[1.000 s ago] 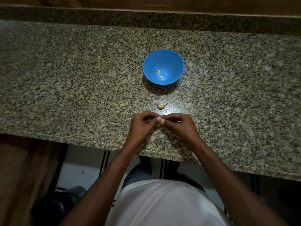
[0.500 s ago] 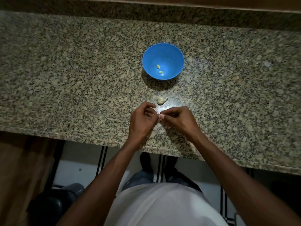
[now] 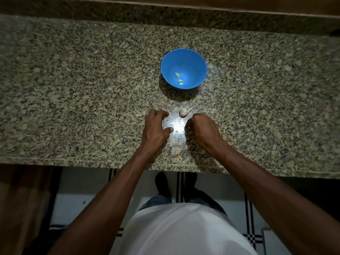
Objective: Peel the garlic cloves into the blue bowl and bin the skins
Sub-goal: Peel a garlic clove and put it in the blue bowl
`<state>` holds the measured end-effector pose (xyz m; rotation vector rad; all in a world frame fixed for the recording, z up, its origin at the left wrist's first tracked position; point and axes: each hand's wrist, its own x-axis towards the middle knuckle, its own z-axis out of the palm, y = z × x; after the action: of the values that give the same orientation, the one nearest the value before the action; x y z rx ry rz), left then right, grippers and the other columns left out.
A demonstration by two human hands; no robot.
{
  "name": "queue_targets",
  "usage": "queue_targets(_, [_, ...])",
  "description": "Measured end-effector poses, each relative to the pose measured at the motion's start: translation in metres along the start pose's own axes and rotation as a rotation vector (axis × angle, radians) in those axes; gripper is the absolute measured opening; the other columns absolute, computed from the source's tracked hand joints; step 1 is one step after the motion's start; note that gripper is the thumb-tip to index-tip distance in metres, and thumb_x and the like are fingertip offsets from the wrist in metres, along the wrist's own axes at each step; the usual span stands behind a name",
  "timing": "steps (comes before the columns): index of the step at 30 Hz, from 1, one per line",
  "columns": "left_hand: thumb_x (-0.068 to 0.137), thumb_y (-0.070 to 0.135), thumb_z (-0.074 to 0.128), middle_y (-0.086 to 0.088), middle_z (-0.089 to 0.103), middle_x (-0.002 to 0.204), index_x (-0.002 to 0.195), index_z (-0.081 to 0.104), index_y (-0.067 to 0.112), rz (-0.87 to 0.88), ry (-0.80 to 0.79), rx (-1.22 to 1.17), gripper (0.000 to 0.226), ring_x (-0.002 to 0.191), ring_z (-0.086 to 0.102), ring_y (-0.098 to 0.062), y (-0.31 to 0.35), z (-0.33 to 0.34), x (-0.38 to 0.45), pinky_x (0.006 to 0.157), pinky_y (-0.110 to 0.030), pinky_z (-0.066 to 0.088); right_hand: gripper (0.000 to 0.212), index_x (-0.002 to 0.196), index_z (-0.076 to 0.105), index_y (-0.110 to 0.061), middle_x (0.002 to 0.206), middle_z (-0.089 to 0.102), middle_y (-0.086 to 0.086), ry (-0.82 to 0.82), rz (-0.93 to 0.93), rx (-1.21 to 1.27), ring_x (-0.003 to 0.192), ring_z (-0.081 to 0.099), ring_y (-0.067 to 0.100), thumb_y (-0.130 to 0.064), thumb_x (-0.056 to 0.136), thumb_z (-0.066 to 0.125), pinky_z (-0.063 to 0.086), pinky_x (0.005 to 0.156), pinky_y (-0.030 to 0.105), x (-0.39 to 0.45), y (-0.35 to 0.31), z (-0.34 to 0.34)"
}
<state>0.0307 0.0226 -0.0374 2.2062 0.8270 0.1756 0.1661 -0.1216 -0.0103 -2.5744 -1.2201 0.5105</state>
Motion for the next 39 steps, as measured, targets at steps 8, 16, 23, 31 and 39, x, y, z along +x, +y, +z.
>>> queue_targets(8, [0.082,0.028,0.082,0.005,0.043,0.115,0.13,0.059,0.018,-0.006,-0.019,-0.036,0.053,0.118,0.044,-0.018,-0.004,-0.001,-0.001,0.089,-0.03,0.04,0.039,0.074,0.033,-0.02,0.06,0.029,-0.002,0.132,-0.13,0.002,0.05,0.025,0.014,-0.01,0.105,0.053,0.027,0.047,0.028,0.006,-0.017,-0.007])
queue_targets(16, [0.081,0.025,0.084,0.004,0.047,0.109,0.125,0.06,0.018,-0.034,-0.006,-0.048,0.051,0.105,0.039,-0.012,-0.001,-0.002,-0.001,0.083,-0.028,0.032,0.011,0.096,0.055,-0.008,0.069,0.039,0.004,0.092,-0.223,-0.289,0.057,0.035,0.02,0.0,0.101,0.05,0.032,0.054,0.036,0.007,-0.021,-0.001])
queue_targets(23, [0.077,0.026,0.085,0.003,0.048,0.103,0.119,0.061,0.019,-0.024,-0.013,-0.066,0.05,0.099,0.04,-0.013,-0.004,-0.005,0.002,0.076,-0.028,0.03,0.019,0.083,0.054,-0.009,0.07,0.044,0.008,0.028,-0.187,-0.208,0.059,0.042,0.026,0.008,0.092,0.055,0.032,0.053,0.036,0.003,-0.026,-0.008])
queue_targets(31, [0.088,0.006,0.079,0.0,0.076,0.092,0.105,0.078,0.011,-0.128,-0.036,-0.417,0.018,0.083,0.074,-0.007,0.01,-0.006,-0.006,0.068,-0.013,0.054,0.014,0.108,0.078,0.003,0.091,0.079,0.018,-0.06,0.295,0.93,0.078,0.076,0.025,0.001,0.095,0.073,0.066,0.079,0.037,-0.003,0.007,-0.014])
queue_targets(39, [0.089,0.006,0.078,0.005,0.079,0.096,0.105,0.082,0.01,-0.062,-0.05,-0.495,0.017,0.088,0.075,-0.002,0.028,-0.002,-0.013,0.076,-0.014,0.056,0.023,0.114,0.074,0.003,0.086,0.08,0.018,-0.086,0.3,1.112,0.071,0.076,0.024,0.0,0.091,0.078,0.064,0.068,0.033,-0.012,-0.002,-0.006])
